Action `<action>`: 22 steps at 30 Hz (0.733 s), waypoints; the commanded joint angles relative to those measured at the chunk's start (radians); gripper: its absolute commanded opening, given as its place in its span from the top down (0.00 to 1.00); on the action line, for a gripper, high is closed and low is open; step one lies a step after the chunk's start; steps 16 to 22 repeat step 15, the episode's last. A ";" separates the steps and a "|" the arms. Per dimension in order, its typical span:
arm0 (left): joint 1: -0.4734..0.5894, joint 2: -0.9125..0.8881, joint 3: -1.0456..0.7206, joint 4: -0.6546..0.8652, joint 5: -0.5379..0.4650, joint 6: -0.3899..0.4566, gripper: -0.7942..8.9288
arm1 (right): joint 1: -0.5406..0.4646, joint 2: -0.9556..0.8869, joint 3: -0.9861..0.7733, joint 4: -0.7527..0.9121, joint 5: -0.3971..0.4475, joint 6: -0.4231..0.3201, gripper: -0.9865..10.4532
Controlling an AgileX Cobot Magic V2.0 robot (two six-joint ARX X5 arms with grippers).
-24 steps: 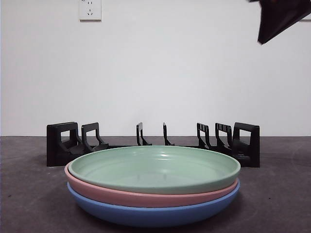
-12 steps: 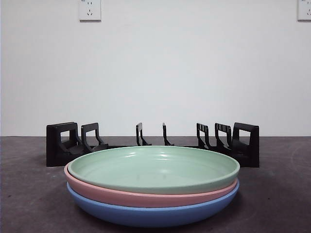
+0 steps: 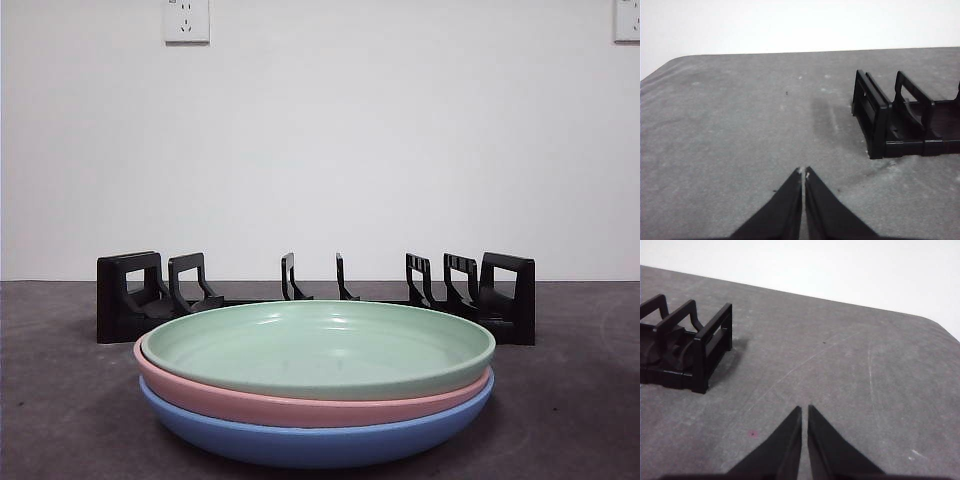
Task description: Place the plate
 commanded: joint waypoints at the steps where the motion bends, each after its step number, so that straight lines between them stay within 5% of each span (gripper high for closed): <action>1: -0.001 -0.003 -0.018 0.016 0.002 -0.008 0.91 | -0.002 -0.002 -0.004 0.019 0.002 0.017 0.90; 22: -0.001 -0.003 -0.018 0.016 0.002 -0.008 0.91 | -0.001 -0.001 -0.004 0.040 0.002 0.019 0.90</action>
